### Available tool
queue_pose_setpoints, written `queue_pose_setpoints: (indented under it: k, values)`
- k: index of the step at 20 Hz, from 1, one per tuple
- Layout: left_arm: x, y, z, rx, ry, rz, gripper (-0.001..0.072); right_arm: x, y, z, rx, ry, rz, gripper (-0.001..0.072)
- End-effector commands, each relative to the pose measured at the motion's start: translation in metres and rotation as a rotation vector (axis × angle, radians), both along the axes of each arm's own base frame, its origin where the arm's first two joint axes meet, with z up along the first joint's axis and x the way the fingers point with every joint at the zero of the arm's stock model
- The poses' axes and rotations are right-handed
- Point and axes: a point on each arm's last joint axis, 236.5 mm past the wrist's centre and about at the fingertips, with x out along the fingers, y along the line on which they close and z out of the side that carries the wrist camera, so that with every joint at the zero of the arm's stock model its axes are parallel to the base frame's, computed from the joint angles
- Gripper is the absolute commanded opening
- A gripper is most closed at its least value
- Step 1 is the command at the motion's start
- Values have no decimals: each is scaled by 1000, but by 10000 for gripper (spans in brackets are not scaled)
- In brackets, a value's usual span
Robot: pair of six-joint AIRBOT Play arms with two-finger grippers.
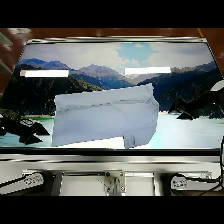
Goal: Fold the shirts.
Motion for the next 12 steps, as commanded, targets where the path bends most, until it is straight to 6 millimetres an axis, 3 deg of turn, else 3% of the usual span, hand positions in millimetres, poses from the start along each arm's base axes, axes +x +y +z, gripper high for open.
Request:
queue_pose_setpoints:
  k: [1, 7, 10, 12]
  values:
    - [-12, -21, -26, -30, -11, 59, 676, 3, 8, -13, 45, -42, -62, 652]
    - [-3, -34, -44, 0, -32, 49, 671, 7, 8, -12, 47, -56, -75, 652]
    - [8, -46, -47, -24, -45, 65, 614, 6, 8, -12, 48, -46, -86, 652]
    - [5, -49, -48, -32, -32, 56, 166, 3, 7, -14, 40, -31, -82, 652]
